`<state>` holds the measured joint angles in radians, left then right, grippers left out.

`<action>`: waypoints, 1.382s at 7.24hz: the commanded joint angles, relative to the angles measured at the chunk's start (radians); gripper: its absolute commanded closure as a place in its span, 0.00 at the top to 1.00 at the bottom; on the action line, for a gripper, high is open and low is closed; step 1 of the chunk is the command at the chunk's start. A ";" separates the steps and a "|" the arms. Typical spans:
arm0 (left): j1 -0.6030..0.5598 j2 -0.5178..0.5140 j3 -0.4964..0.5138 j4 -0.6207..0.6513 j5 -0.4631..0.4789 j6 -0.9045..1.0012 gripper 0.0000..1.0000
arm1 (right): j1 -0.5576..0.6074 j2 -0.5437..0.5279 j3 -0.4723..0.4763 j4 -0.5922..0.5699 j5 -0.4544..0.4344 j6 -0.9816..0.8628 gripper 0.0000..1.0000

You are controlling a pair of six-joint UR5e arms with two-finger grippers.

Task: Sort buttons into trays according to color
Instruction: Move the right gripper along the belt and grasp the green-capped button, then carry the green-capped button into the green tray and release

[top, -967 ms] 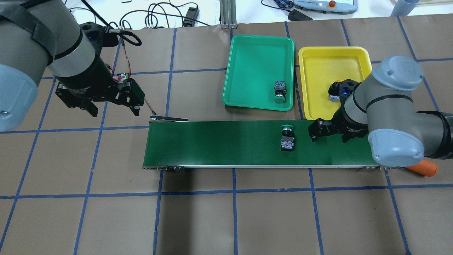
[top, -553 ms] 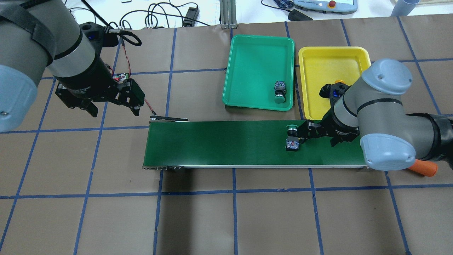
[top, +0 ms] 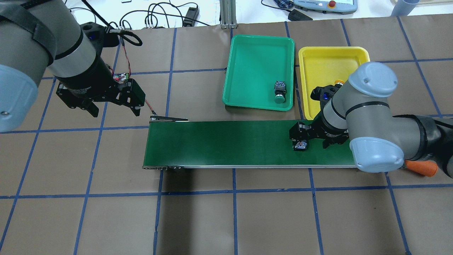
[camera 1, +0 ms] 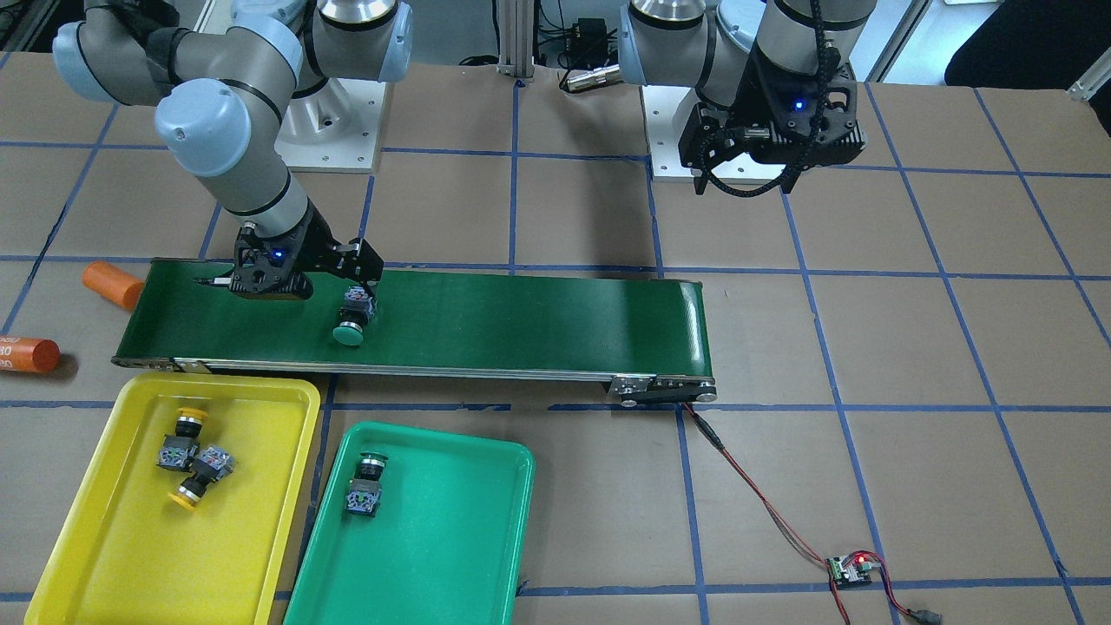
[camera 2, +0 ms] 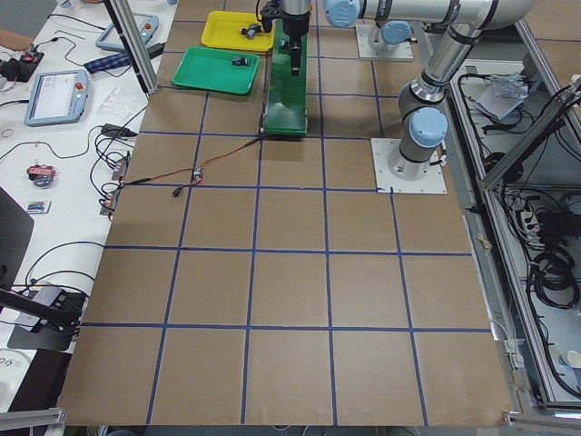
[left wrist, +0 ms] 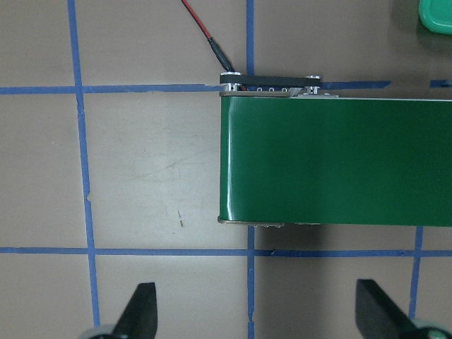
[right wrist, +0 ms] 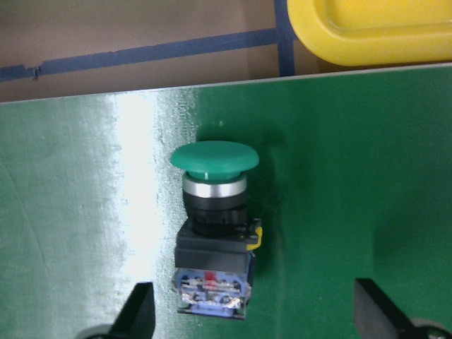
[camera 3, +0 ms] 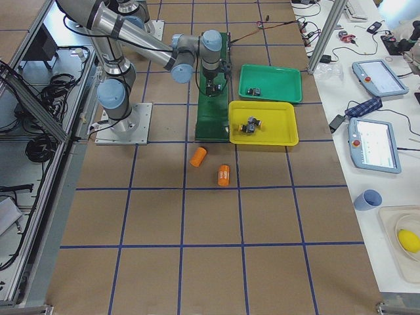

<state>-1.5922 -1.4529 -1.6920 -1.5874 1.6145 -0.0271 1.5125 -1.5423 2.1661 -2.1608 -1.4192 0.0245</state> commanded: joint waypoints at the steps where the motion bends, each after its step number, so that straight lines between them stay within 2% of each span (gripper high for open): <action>1: -0.005 -0.010 0.000 0.009 -0.002 -0.007 1.00 | 0.011 0.037 -0.005 -0.033 -0.061 0.000 0.97; 2: -0.005 -0.010 0.000 0.010 -0.002 -0.007 1.00 | 0.012 0.040 -0.006 -0.037 -0.064 -0.001 0.81; 4: -0.006 -0.020 -0.002 0.010 -0.002 -0.007 1.00 | 0.011 0.044 -0.008 -0.037 -0.117 -0.008 0.41; 5: -0.006 -0.018 -0.002 0.011 -0.002 -0.007 1.00 | 0.012 0.044 -0.014 -0.036 -0.119 -0.008 0.34; 6: -0.006 -0.014 -0.002 0.009 -0.001 -0.004 1.00 | 0.012 0.053 -0.069 -0.024 -0.115 0.003 0.33; 8: -0.005 -0.006 -0.012 0.007 0.001 0.001 1.00 | 0.026 0.152 -0.245 0.037 -0.109 0.002 0.36; 10: -0.005 0.008 -0.040 0.030 -0.001 0.001 1.00 | 0.119 0.304 -0.511 0.076 -0.104 0.005 0.42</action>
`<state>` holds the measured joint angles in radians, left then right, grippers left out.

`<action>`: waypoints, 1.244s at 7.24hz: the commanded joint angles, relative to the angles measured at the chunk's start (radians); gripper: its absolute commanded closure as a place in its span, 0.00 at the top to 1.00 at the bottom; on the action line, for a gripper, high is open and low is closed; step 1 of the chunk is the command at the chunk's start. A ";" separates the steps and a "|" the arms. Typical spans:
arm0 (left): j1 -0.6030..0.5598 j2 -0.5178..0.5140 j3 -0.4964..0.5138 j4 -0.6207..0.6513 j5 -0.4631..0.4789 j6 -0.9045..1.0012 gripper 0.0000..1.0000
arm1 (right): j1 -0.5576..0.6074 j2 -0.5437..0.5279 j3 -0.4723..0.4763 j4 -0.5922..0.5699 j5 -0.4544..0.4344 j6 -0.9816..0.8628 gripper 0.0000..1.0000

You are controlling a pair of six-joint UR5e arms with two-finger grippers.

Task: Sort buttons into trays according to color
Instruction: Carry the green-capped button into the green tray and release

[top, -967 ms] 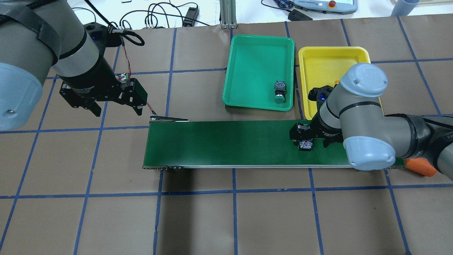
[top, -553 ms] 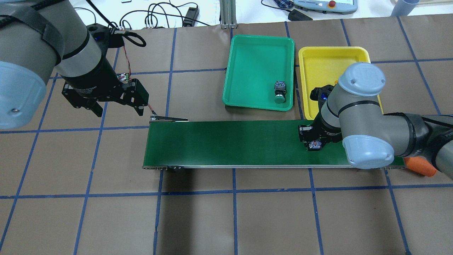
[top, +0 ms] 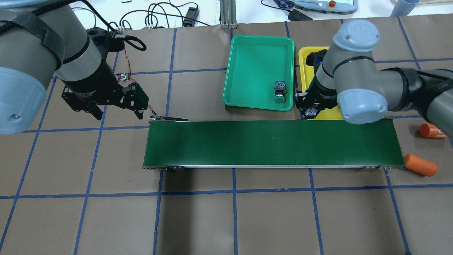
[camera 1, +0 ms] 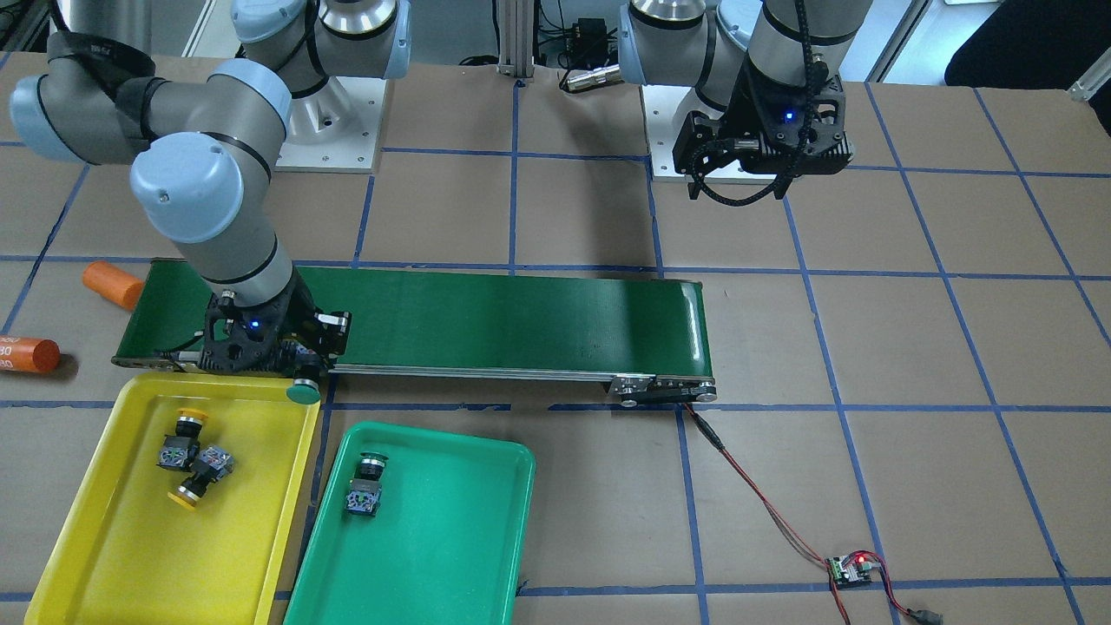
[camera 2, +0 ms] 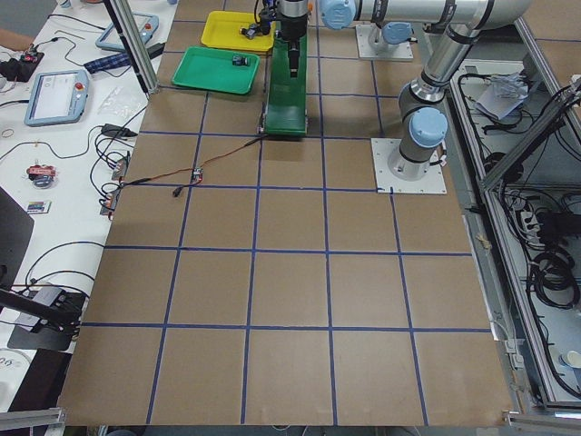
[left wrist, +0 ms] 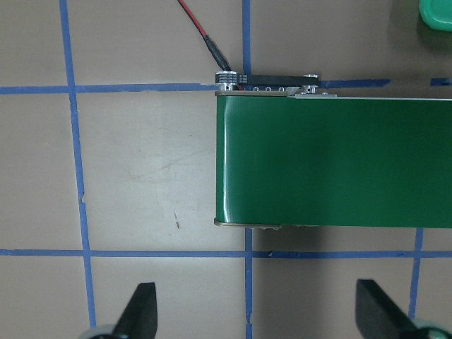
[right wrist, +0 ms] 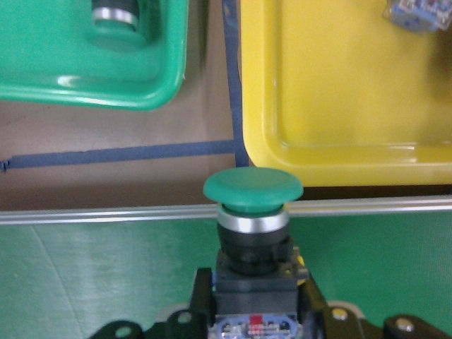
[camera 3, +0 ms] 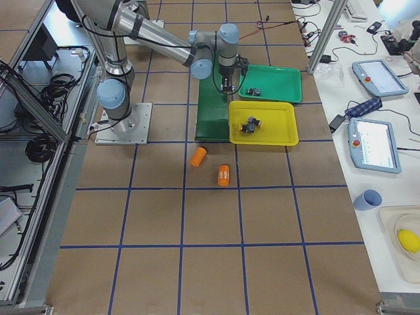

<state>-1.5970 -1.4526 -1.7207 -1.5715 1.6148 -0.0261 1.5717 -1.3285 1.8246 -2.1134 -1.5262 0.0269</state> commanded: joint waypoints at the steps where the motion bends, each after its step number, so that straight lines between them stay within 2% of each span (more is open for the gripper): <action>1: 0.000 0.009 -0.016 0.016 -0.001 0.000 1.00 | 0.101 0.153 -0.274 0.070 0.006 0.025 0.42; 2: 0.000 0.012 -0.019 0.011 0.000 0.002 1.00 | 0.125 0.194 -0.339 0.059 0.009 0.033 0.47; 3: 0.002 0.012 -0.019 0.013 -0.001 0.002 1.00 | 0.142 0.202 -0.355 0.050 0.026 0.033 0.50; 4: 0.003 0.012 -0.019 0.011 -0.001 0.002 1.00 | 0.140 0.201 -0.355 0.049 0.024 0.033 0.63; 6: 0.003 0.012 -0.020 0.011 -0.003 0.002 1.00 | 0.140 0.200 -0.357 0.052 0.018 0.033 0.99; 7: 0.006 0.012 -0.019 0.011 -0.003 0.002 1.00 | 0.128 0.190 -0.361 0.064 0.018 0.033 1.00; 9: 0.005 0.017 -0.019 0.014 -0.003 0.002 1.00 | 0.102 0.076 -0.369 0.236 0.021 0.030 1.00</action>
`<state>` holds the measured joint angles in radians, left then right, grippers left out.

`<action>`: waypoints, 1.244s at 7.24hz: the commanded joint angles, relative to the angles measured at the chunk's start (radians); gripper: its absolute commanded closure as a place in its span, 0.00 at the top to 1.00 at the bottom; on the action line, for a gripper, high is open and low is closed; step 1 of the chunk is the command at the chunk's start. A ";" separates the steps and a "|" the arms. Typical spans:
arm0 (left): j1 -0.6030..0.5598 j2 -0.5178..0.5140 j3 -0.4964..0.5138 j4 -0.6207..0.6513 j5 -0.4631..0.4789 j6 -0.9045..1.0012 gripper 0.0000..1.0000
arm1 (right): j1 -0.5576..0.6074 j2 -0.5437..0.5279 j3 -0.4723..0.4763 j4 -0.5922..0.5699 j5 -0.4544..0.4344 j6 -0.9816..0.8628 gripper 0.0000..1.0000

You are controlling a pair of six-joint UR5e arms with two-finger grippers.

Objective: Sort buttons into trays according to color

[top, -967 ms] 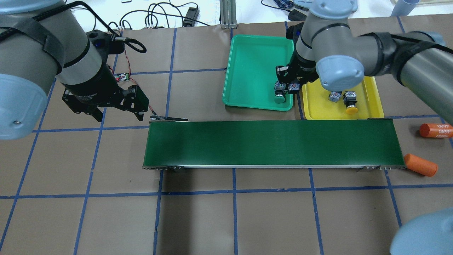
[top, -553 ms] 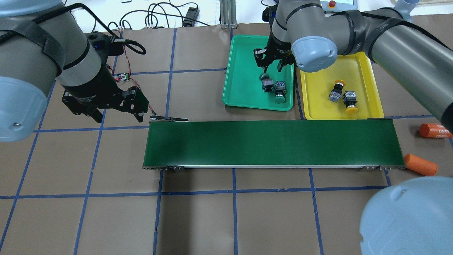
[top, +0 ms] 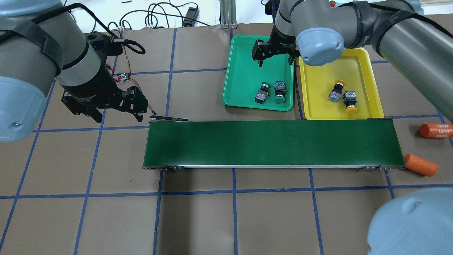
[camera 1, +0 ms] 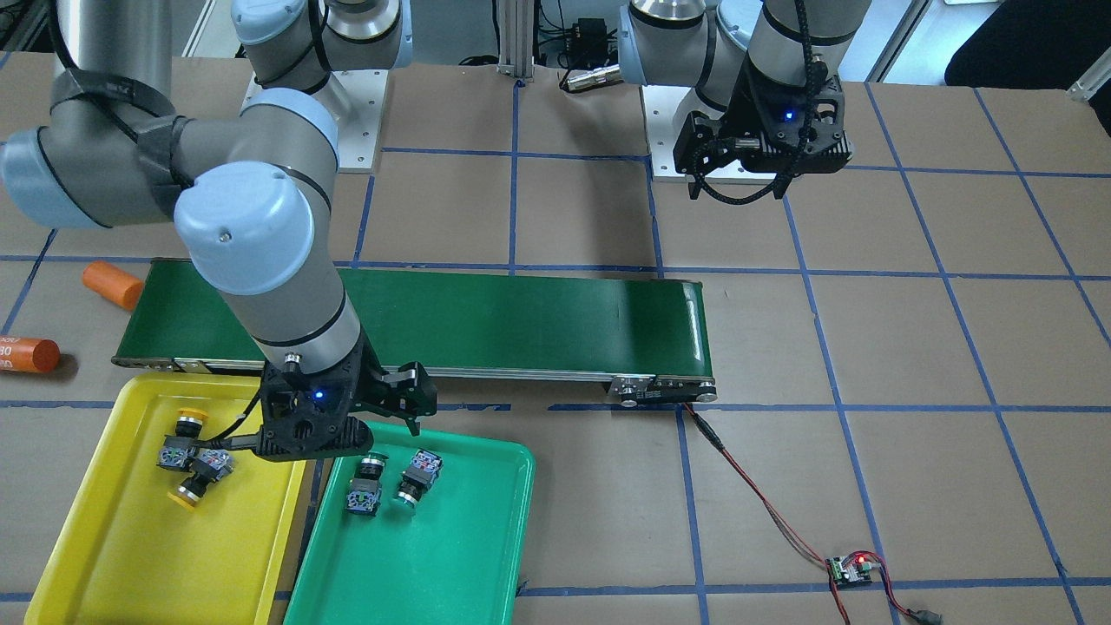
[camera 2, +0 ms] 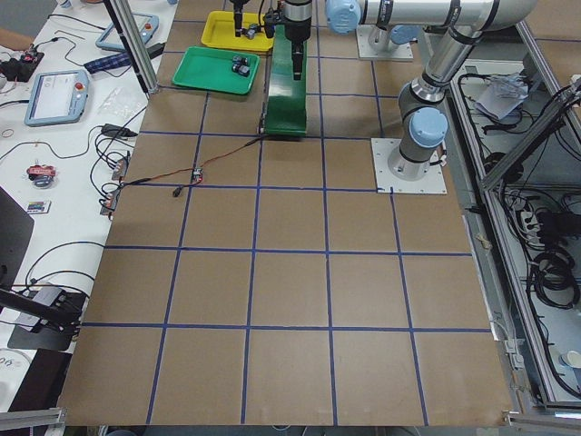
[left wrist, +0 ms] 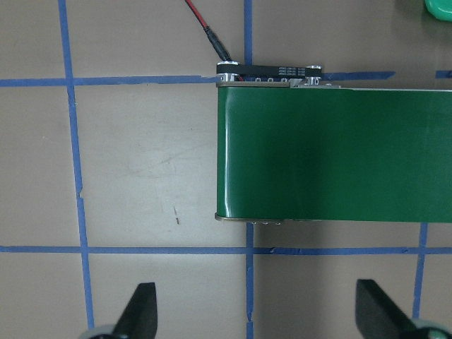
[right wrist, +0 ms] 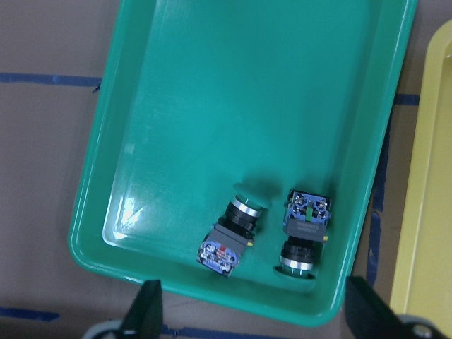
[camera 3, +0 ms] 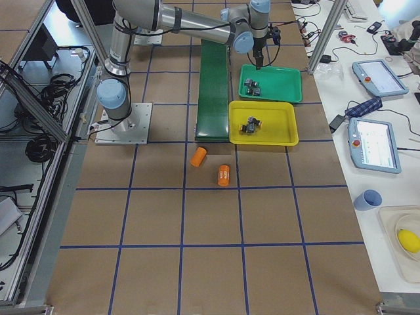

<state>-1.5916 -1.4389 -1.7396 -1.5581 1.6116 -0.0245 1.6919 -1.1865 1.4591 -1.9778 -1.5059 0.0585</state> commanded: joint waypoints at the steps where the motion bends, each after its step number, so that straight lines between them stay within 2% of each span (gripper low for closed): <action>1: 0.002 0.011 0.000 -0.003 0.004 0.000 1.00 | -0.027 -0.137 -0.003 0.220 0.003 -0.020 1.00; 3: 0.007 0.026 0.002 -0.014 0.005 0.000 1.00 | -0.079 -0.272 -0.008 0.453 -0.005 -0.087 1.00; 4: 0.016 0.040 0.005 0.007 0.002 0.003 1.00 | -0.080 -0.329 -0.002 0.482 -0.004 -0.089 1.00; 6: 0.111 0.054 0.000 -0.005 0.002 0.067 1.00 | -0.092 -0.332 0.006 0.475 -0.017 -0.117 1.00; 8: 0.107 0.090 -0.020 -0.016 -0.001 0.057 1.00 | -0.091 -0.398 0.038 0.392 -0.017 -0.120 1.00; 9: 0.107 0.095 -0.023 -0.016 0.001 0.061 1.00 | -0.090 -0.401 0.050 0.389 -0.019 -0.123 1.00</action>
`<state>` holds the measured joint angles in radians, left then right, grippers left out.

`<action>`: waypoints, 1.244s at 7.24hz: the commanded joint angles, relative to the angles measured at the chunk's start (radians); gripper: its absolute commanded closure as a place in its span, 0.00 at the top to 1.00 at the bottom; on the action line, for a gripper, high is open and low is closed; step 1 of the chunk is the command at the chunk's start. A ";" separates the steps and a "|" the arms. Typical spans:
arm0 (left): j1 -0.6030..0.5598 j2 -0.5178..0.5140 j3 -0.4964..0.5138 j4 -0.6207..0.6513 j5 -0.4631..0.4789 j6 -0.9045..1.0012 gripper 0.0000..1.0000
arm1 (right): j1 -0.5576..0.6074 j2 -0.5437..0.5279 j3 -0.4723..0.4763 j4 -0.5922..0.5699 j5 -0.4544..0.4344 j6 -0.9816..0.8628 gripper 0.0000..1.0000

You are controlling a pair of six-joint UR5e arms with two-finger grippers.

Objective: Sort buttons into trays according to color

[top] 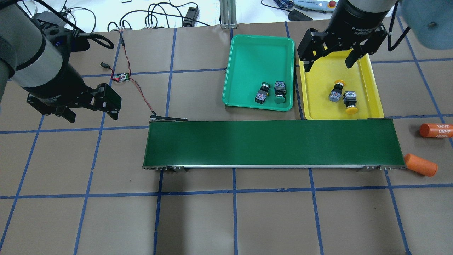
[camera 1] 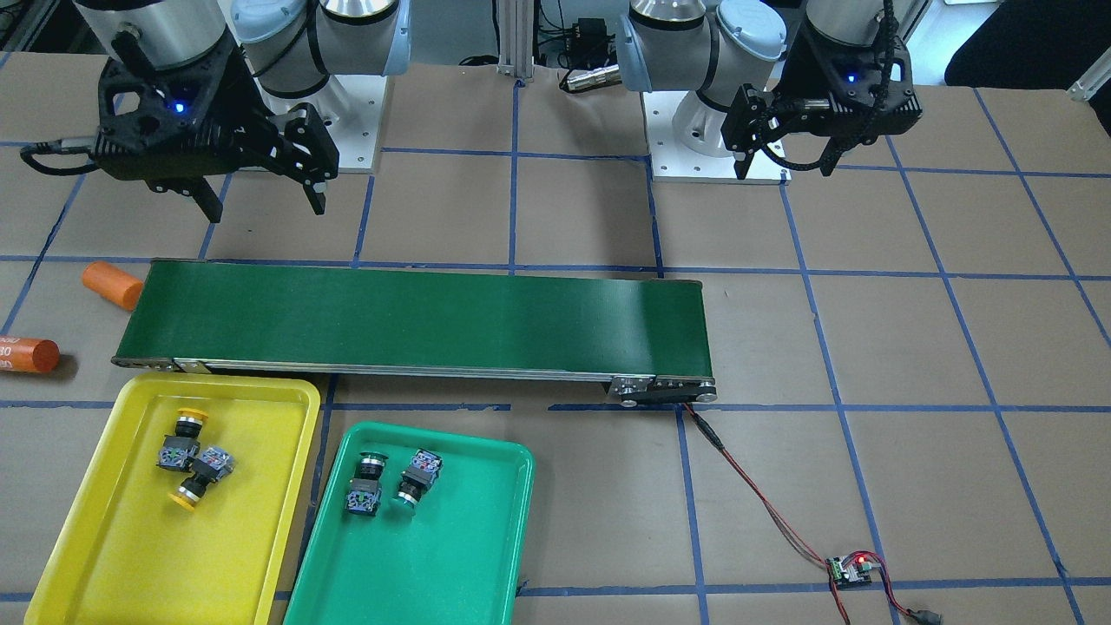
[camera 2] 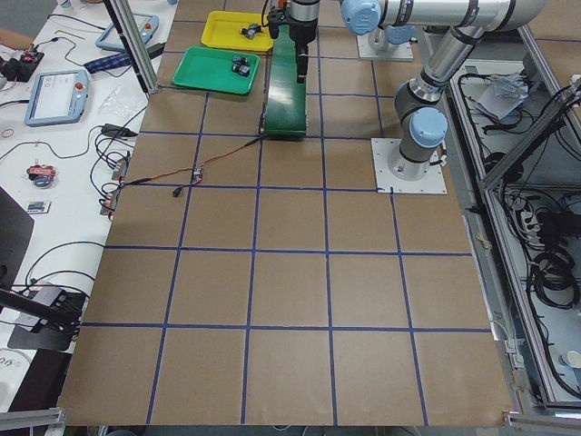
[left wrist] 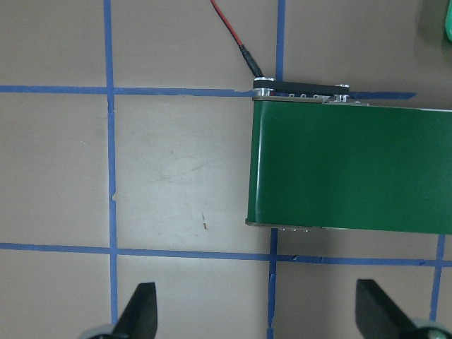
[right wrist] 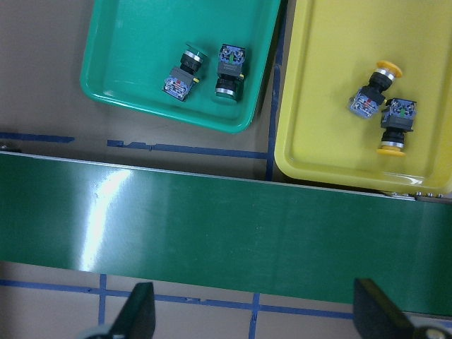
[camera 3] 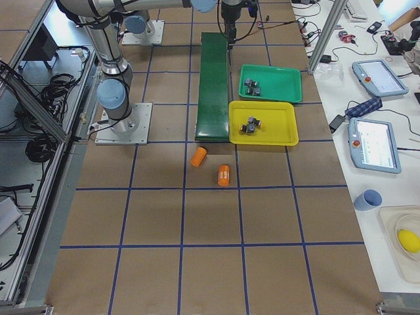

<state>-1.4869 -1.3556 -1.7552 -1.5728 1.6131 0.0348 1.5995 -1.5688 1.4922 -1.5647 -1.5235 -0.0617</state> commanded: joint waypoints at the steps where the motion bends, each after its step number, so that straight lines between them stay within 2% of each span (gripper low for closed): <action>1: 0.002 0.010 -0.007 0.000 -0.002 0.007 1.00 | 0.000 -0.022 0.039 -0.025 -0.007 -0.009 1.00; 9: 0.002 0.013 -0.015 0.010 -0.001 0.010 1.00 | 0.005 -0.025 0.049 -0.025 0.006 -0.009 1.00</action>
<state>-1.4850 -1.3426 -1.7697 -1.5638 1.6116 0.0445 1.6045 -1.5927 1.5416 -1.5892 -1.5192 -0.0704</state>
